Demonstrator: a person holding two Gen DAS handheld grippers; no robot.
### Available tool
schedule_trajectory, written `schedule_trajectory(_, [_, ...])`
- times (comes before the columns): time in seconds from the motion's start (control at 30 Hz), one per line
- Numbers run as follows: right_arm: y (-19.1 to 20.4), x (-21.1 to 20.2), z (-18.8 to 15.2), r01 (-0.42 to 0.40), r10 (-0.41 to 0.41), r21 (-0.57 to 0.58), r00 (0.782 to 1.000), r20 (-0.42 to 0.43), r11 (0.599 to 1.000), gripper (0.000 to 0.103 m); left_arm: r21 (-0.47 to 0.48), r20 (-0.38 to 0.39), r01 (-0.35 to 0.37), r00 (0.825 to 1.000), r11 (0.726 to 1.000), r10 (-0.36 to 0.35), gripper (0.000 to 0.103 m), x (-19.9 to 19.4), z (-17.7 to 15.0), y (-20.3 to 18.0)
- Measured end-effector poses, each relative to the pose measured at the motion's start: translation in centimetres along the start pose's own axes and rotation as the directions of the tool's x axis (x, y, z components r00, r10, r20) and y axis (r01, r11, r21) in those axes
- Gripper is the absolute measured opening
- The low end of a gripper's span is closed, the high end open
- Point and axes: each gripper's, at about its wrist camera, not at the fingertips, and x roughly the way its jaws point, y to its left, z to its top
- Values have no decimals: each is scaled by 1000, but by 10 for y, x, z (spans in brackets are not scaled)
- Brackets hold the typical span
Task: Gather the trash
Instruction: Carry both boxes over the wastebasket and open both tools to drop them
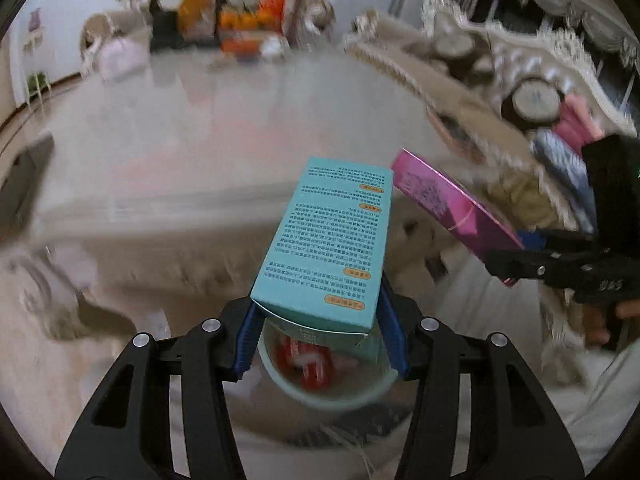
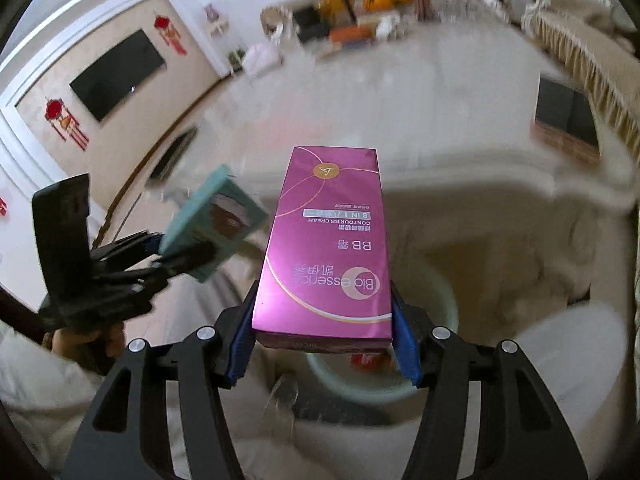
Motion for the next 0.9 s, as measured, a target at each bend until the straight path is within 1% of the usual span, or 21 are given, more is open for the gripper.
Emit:
schedule_trajectory(0.07, [-6, 21, -13, 28, -27, 12, 997, -66, 1000, 56, 20, -56, -13, 998, 1000, 14, 51, 19, -15, -6])
schedule_trajectory(0.1, [-9, 32, -16, 47, -45, 16, 995, -89, 999, 56, 29, -94, -12, 995, 1000, 15, 51, 34, -23, -7])
schedule_trajectory(0.13, [-14, 49, -21, 84, -80, 23, 989, -122, 996, 56, 31, -121, -14, 992, 999, 18, 51, 47, -29, -8])
schedule_trajectory(0.2, [-22, 78, -28, 126, -117, 33, 976, -182, 992, 56, 39, -184, -21, 983, 999, 28, 51, 76, -40, -7])
schedule_trajectory(0.27, [-29, 108, -36, 139, -124, 48, 964, -235, 989, 56, 55, -237, -26, 971, 998, 38, 51, 102, -50, -7])
schedule_trajectory(0.3, [-32, 119, -37, 146, -129, 52, 959, -254, 988, 56, 60, -271, -22, 962, 998, 37, 51, 118, -55, -6])
schedule_trajectory(0.33, [-33, 125, -40, 161, -143, 47, 953, -266, 986, 56, 65, -286, -23, 957, 998, 40, 51, 128, -59, -6])
schedule_trajectory(0.37, [-34, 130, -41, 173, -156, 40, 949, -276, 984, 56, 82, -319, -21, 947, 996, 46, 51, 143, -64, -7])
schedule_trajectory(0.47, [-39, 143, -36, 194, -174, 39, 940, -294, 980, 56, 97, -356, -23, 933, 995, 56, 52, 165, -71, -9])
schedule_trajectory(0.53, [-42, 146, -35, 207, -188, 32, 935, -299, 978, 56, 83, -359, -20, 932, 996, 48, 54, 171, -71, -7])
schedule_trajectory(0.6, [-43, 145, -37, 215, -194, 40, 935, -297, 976, 58, 80, -350, -26, 935, 996, 53, 57, 172, -70, -6])
schedule_trajectory(0.63, [-45, 146, -42, 215, -195, 35, 934, -300, 976, 60, 81, -336, -40, 939, 996, 65, 68, 170, -70, -6])
schedule_trajectory(0.67, [-44, 146, -44, 220, -202, 26, 932, -301, 975, 68, 82, -326, -49, 942, 995, 73, 75, 168, -70, -5])
schedule_trajectory(0.7, [-44, 144, -47, 228, -211, 21, 931, -297, 974, 75, 80, -320, -54, 944, 995, 76, 77, 166, -68, -4])
schedule_trajectory(0.77, [-47, 143, -50, 227, -212, 17, 931, -296, 974, 75, 76, -314, -66, 946, 995, 87, 86, 164, -64, -3])
schedule_trajectory(0.8, [-52, 139, -53, 228, -213, 16, 930, -299, 974, 76, 75, -310, -74, 946, 994, 94, 88, 164, -63, -2])
schedule_trajectory(0.9, [-56, 132, -51, 225, -208, 24, 932, -295, 974, 76, 64, -292, -82, 951, 995, 98, 88, 156, -58, 3])
